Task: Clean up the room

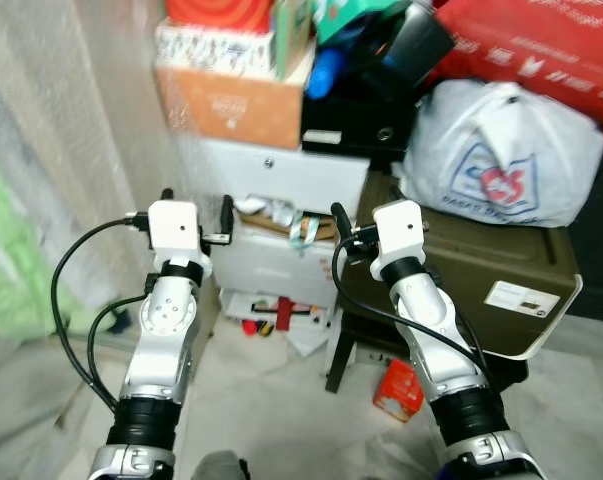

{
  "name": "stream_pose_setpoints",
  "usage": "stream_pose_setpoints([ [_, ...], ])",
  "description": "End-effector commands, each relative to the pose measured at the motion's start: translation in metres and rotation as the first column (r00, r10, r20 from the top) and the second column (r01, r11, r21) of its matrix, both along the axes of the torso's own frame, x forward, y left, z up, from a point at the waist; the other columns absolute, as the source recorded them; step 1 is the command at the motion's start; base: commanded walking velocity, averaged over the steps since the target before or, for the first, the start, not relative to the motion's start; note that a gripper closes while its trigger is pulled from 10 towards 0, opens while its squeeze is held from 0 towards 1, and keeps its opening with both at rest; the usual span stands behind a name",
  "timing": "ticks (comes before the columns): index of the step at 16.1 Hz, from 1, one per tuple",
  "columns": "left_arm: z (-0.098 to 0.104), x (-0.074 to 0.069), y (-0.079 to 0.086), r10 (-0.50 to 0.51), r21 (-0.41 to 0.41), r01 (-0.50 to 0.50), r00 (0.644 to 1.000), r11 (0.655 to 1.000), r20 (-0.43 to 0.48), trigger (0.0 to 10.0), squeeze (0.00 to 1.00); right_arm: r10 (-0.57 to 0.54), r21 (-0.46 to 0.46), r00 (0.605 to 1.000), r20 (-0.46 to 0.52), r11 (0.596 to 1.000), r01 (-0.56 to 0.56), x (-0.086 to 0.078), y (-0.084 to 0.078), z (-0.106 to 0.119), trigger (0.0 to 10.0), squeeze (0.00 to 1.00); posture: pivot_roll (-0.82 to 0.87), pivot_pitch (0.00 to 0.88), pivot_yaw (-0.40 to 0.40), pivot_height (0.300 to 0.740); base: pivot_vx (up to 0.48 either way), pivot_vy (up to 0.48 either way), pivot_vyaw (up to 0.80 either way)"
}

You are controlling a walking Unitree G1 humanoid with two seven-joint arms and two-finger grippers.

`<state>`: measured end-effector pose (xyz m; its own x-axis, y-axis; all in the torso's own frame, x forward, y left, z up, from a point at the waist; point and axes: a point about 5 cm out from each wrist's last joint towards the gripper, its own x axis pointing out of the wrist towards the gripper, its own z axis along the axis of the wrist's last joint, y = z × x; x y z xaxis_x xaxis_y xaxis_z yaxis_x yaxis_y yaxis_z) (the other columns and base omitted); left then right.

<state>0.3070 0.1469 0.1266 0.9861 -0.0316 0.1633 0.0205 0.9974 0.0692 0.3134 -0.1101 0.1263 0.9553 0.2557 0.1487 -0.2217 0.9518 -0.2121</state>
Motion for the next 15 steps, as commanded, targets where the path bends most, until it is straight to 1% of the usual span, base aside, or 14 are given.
stream_pose_setpoints([
  [1, 0.0015, 0.0015, -0.0044, -0.027, 0.0, 0.027, 1.0, 1.0, 0.005, 10.0, 0.0, -0.015, 0.0, 1.0, 0.007, 1.0, 0.015, 0.0014, -0.004, 0.0022, 10.0, 0.0, 0.02, 0.0, -0.023, 0.74, 0.27, 0.0, 0.0],
  [11, 0.0001, 0.0011, -0.0061, -0.044, -0.005, 0.044, 0.999, 0.999, -0.005, 10.0, 0.0, -0.015, -0.009, 1.0, 0.01, 1.0, 0.015, 0.0016, -0.0042, 0.0026, 10.0, 0.0, 0.02, 0.0, -0.024, 0.74, 0.298, 0.0, 0.0],
  [14, -0.0003, 0.0008, -0.0063, -0.045, -0.007, 0.045, 0.999, 0.999, -0.005, 10.0, 0.0, -0.027, -0.013, 1.0, 0.017, 1.0, 0.027, 0.0015, -0.005, 0.0031, 10.0, 0.0, 0.02, 0.0, -0.024, 0.74, 0.0, 0.0, 0.0],
  [15, -0.001, 0.0008, -0.0057, -0.035, -0.003, 0.035, 0.999, 0.999, -0.011, 10.0, 0.0, -0.079, -0.026, 0.996, 0.037, 0.996, 0.08, 0.0019, -0.0115, 0.0054, 10.0, 0.0, 0.02, 0.0, -0.025, 0.74, 0.0, 0.0, 0.0],
])
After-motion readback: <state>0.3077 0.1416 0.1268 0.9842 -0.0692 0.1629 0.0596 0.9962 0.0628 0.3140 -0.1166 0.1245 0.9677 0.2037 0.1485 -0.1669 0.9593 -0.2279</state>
